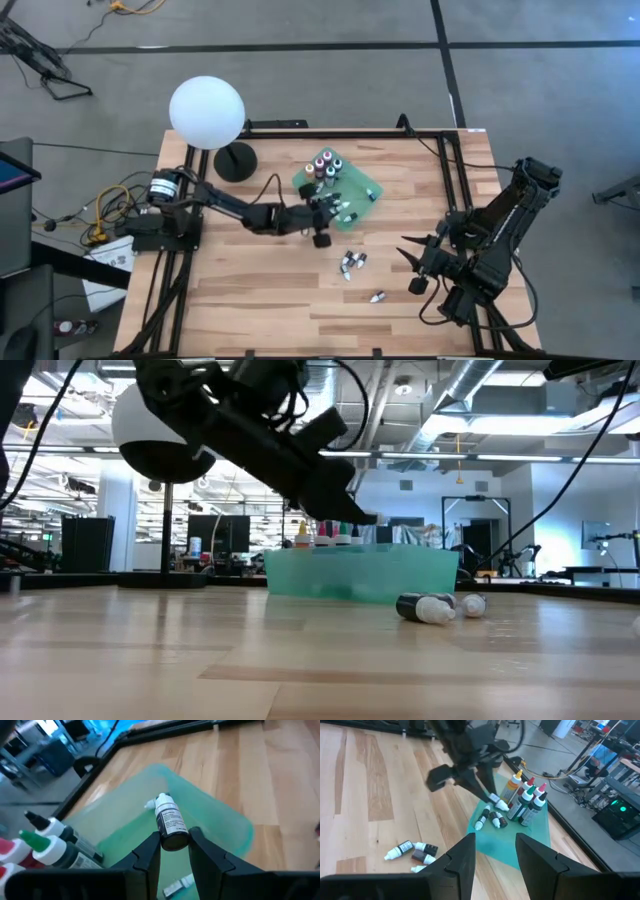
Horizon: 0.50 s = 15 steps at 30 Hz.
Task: Pick & Place food coloring
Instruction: Put the small black food coloring bottle into the green bin
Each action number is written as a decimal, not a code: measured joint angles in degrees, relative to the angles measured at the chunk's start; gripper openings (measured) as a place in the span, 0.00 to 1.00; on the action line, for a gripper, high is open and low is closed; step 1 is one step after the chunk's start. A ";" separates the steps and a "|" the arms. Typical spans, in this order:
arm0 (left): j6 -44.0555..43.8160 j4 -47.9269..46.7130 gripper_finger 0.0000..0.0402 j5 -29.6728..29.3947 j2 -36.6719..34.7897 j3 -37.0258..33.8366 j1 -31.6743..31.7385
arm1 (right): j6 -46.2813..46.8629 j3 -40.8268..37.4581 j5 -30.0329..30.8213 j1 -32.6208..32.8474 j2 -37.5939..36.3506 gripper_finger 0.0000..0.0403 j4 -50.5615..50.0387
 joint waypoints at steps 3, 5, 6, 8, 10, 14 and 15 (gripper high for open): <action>-0.87 -0.10 0.22 2.39 0.00 0.00 2.04 | -0.02 0.00 0.00 0.00 0.00 0.33 -0.01; -0.91 -0.09 0.22 3.46 0.00 0.00 2.87 | -0.02 0.00 0.00 0.00 0.00 0.33 -0.01; -0.91 -0.15 0.22 3.93 0.00 0.00 3.21 | -0.02 0.00 0.00 0.00 -0.01 0.33 -0.03; -0.94 -0.23 0.22 4.89 0.00 0.00 3.70 | -0.02 0.00 0.00 0.00 -0.02 0.33 -0.09; -0.96 -0.40 0.22 5.00 0.00 0.00 4.06 | -0.02 0.00 0.00 0.00 -0.02 0.33 -0.14; -0.87 -0.41 0.22 5.01 0.00 0.00 4.65 | -0.02 0.00 0.00 0.00 -0.02 0.33 -0.14; -0.87 -0.43 0.22 5.01 0.00 0.00 4.79 | -0.02 0.00 0.00 0.00 -0.02 0.33 -0.14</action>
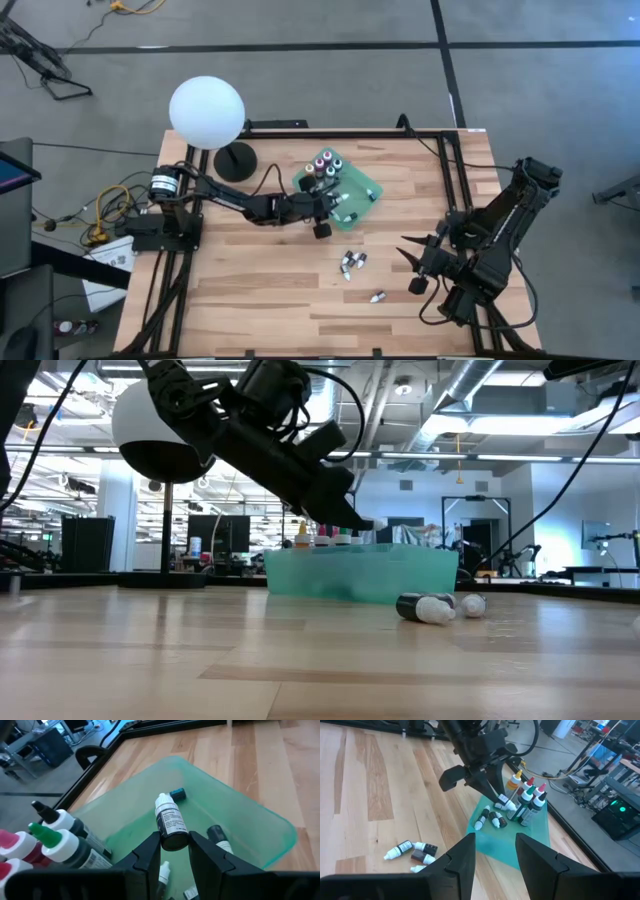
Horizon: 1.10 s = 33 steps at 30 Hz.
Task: Pick & Place food coloring
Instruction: Put the small black food coloring bottle into the green bin, then put the small red food coloring bottle into the green bin
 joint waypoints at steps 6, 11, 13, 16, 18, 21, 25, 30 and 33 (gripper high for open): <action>-0.26 -0.37 0.23 0.00 0.00 0.02 0.91 | 0.00 0.00 0.00 0.00 0.00 0.33 0.00; -0.24 -0.35 0.29 -0.02 0.00 0.02 0.89 | 0.00 0.00 0.00 0.00 0.00 0.33 0.00; -0.24 -0.35 0.30 -0.02 0.00 0.02 0.88 | 0.00 0.00 0.00 0.00 0.02 0.33 0.00; -0.17 -0.33 0.32 -0.02 0.00 0.02 0.85 | 0.00 0.00 0.00 0.00 0.00 0.33 0.04; 0.37 -0.32 0.32 0.64 -0.01 0.02 0.44 | 0.02 0.00 -0.03 0.00 0.00 0.33 0.18; 1.43 -0.42 0.32 2.79 -0.91 0.05 -0.97 | 0.02 0.00 -0.27 0.00 0.00 0.33 0.77; 3.10 -5.54 0.32 6.55 -4.15 0.11 -4.20 | -1.53 0.00 -4.54 -0.02 0.00 0.33 4.71; 3.52 -13.16 0.32 9.56 -8.78 0.11 -9.34 | -12.93 -1.77 -11.51 0.07 0.96 0.33 20.08; 3.32 -15.41 0.32 12.89 -10.58 0.09 -12.11 | -20.83 -3.90 -15.76 -0.42 0.85 0.33 32.18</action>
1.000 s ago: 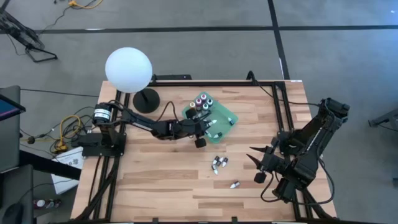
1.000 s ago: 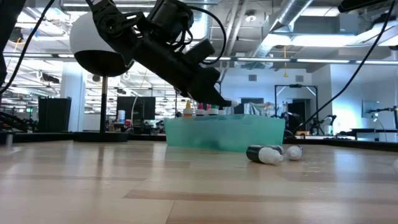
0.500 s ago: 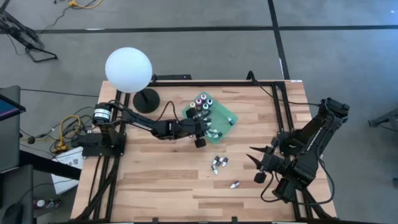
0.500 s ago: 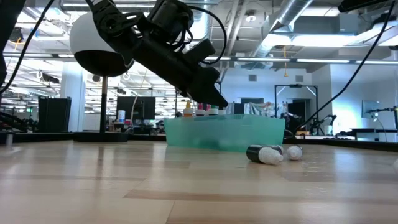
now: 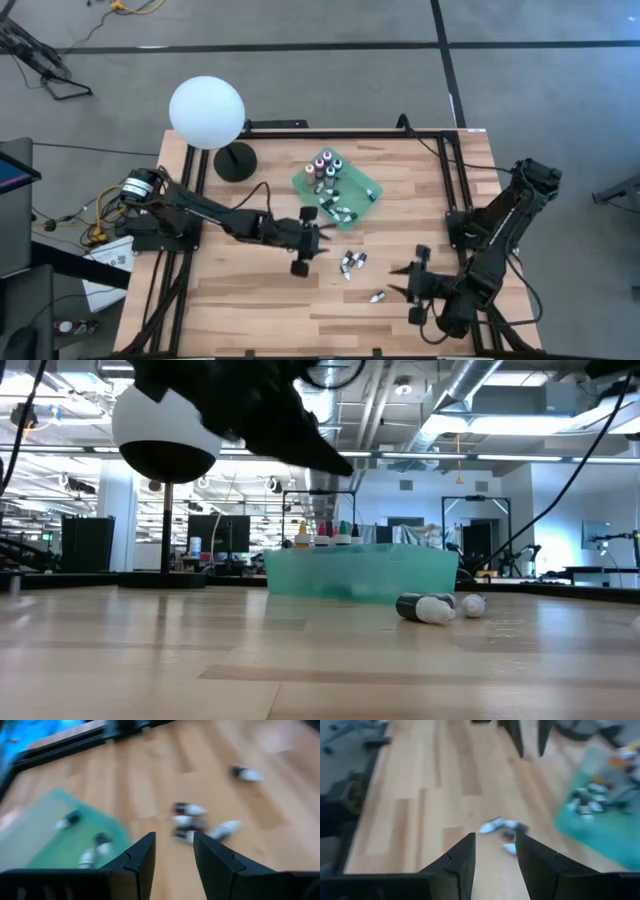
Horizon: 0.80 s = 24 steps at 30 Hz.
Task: Pick & Place food coloring
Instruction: Put the small red food coloring bottle into the green bin
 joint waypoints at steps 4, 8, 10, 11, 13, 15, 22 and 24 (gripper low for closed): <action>-1.23 -0.29 0.32 2.66 -0.75 0.00 -3.16 | -5.65 -2.37 -4.55 -0.75 0.00 0.33 10.69; -2.75 -1.16 0.32 3.67 -0.78 -0.02 -5.67 | -7.68 -6.03 -9.90 -1.89 0.02 0.33 18.08; -3.34 -1.58 0.32 3.65 -0.78 -0.02 -6.80 | -7.75 -7.71 -12.36 -2.66 0.00 0.33 20.74; -3.66 -2.06 0.32 3.65 -0.78 -0.02 -7.31 | -7.90 -8.44 -13.63 -3.11 0.01 0.33 21.11; -4.57 -3.19 0.32 3.66 -0.78 -0.02 -8.42 | -8.18 -9.06 -15.96 -3.92 0.04 0.33 21.14; -5.31 -4.11 0.32 4.24 -0.78 -0.02 -9.56 | -9.03 -9.06 -17.44 -4.73 0.02 0.33 21.17; -9.83 -10.10 0.32 4.90 -0.78 -0.02 -13.11 | -13.20 -9.06 -28.15 -9.07 3.80 0.33 22.94; -11.26 -11.57 0.32 4.89 -0.76 -0.02 -13.87 | -13.59 -9.04 -32.29 -10.64 5.97 0.33 23.58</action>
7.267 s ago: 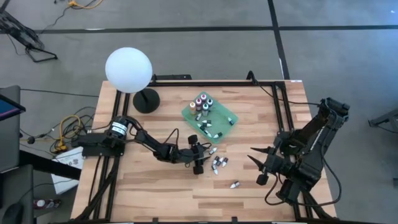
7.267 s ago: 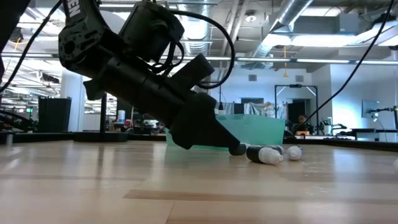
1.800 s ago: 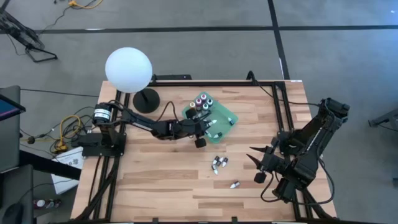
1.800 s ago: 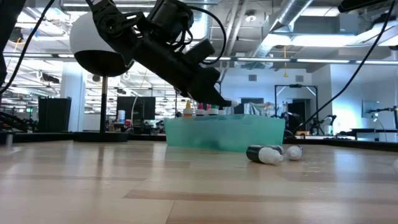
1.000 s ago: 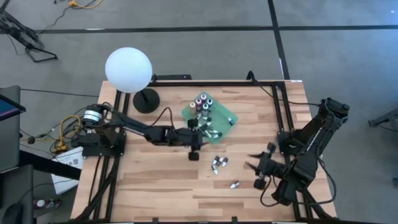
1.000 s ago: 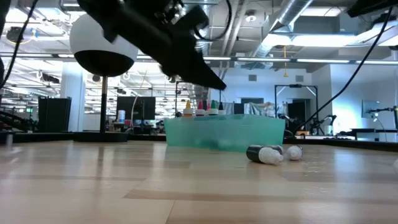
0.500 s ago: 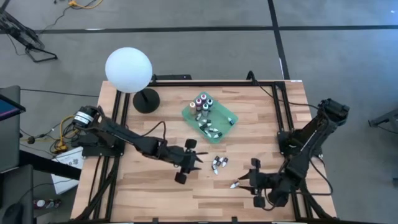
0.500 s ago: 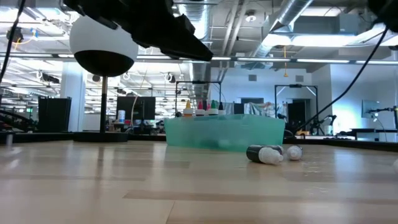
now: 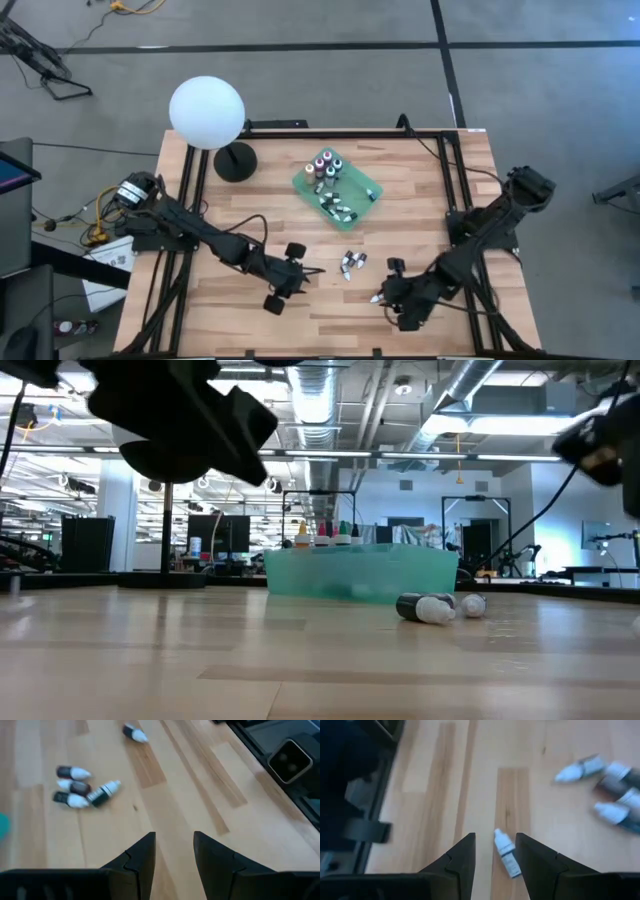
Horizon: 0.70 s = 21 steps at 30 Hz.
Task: Pick & Place food coloring
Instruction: Put the small red food coloring bottle into the green bin
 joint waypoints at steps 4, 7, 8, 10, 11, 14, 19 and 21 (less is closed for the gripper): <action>-1.21 -2.05 0.32 -0.02 0.02 -0.02 -1.53 | -0.13 1.57 -5.10 -2.33 2.91 0.33 -0.45; -1.44 -2.55 0.32 -0.02 0.02 -0.04 -2.16 | -0.24 3.23 -8.49 -3.40 4.28 0.33 -2.36; -1.71 -2.86 0.32 0.06 0.02 -0.04 -2.19 | -0.29 3.70 -9.66 -3.72 4.69 0.33 -3.57; -2.17 -3.70 0.32 0.44 0.02 -0.04 -2.17 | -0.24 4.79 -11.74 -4.16 5.58 0.33 -5.53; -2.31 -4.04 0.32 0.78 0.02 -0.04 -2.15 | -0.21 5.32 -12.51 -4.39 6.10 0.33 -6.49; -2.52 -4.74 0.32 1.10 0.02 -0.04 -2.13 | -0.40 6.10 -13.29 -4.64 7.41 0.33 -8.65; -2.63 -4.75 0.32 1.21 0.04 -0.04 -2.13 | -1.95 6.71 -13.32 -4.74 9.01 0.33 -9.09; -2.66 -4.84 0.32 1.21 0.04 -0.04 -2.13 | -2.50 6.62 -13.26 -4.72 9.22 0.33 -9.94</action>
